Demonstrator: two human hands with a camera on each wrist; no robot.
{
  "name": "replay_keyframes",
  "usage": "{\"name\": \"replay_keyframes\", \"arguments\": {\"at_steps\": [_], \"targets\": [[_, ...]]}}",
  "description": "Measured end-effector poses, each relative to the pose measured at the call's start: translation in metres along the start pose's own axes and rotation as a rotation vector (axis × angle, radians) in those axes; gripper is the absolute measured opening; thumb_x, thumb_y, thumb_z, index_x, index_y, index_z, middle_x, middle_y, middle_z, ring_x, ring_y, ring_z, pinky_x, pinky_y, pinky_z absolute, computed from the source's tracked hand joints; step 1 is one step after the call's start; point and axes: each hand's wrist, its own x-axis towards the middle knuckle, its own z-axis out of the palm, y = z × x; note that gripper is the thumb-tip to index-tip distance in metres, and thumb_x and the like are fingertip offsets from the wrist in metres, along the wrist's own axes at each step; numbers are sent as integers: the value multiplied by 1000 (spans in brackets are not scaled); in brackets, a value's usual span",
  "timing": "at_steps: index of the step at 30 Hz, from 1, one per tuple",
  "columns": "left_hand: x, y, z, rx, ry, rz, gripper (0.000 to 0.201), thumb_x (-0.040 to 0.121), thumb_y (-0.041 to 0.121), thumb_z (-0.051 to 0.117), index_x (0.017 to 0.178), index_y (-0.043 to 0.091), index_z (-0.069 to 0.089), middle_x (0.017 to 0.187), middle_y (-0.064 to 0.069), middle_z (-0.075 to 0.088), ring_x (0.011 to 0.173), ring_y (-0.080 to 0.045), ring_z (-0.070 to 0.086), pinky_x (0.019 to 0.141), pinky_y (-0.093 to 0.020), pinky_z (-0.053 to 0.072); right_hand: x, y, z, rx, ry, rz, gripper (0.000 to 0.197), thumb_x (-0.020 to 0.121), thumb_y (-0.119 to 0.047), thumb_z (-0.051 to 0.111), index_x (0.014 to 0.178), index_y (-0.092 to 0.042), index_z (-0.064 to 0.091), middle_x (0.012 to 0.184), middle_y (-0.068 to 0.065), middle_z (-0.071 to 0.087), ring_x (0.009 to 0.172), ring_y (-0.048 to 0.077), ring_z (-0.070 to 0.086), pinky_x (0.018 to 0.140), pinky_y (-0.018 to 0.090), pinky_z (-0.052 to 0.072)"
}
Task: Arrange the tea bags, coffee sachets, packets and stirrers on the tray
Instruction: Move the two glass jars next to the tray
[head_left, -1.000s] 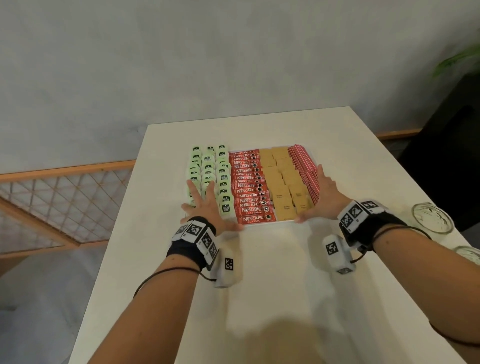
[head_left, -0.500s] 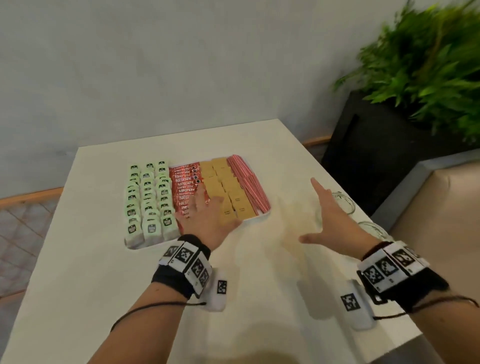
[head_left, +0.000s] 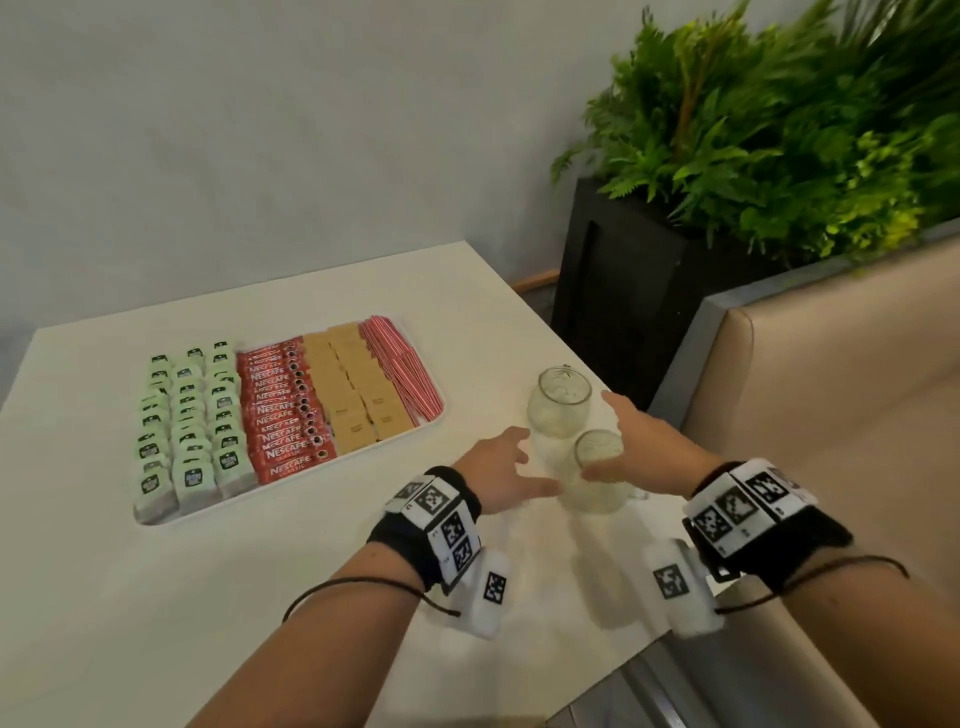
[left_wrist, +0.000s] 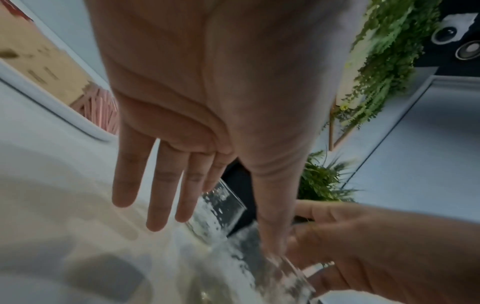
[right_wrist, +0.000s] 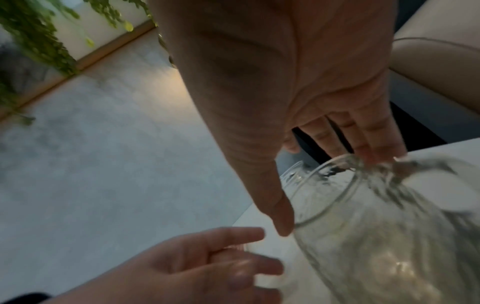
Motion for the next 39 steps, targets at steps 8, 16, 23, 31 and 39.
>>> {"name": "replay_keyframes", "arguments": {"at_steps": [8,16,23,31,39], "targets": [[-2,17,16,63,-10,57,97,76,53,76,149,15,25,139,-2,50,123,-19,51,94,-27,39,-3,-7,7,398,-105,94,65,95,-26,60,150,-14,26,131,10,52,110,24,59,83,34,58],[-5,1,12,74,23,60,80,70,47,81,135,26,39,124,1,59,107,-19,58,94,-36,49,44,5,-5,-63,158,-210,87,79,-26,78,151,-25,28,157,-2,23,139,19,34,110,31,34],[-7,-28,-25,-43,244,-1,78,72,46,81,136,26,41,134,0,54,107,-16,54,89,-26,41,92,-3,-13,-239,42,-226,97,75,-18,81,153,-28,23,160,-3,19,142,24,27,115,38,28],[-11,-60,-93,-132,454,-47,70,76,40,80,132,22,42,109,15,54,98,-9,56,64,-10,35,143,-45,-5,-188,27,-270,93,70,-26,85,148,-15,36,142,1,41,130,20,42,108,27,32],[17,-113,-112,-188,563,-9,78,52,71,78,117,42,47,112,15,60,101,-3,60,86,-31,56,218,-119,24,-149,172,-254,94,70,-38,84,146,-13,35,141,5,39,127,23,45,103,31,37]]}}
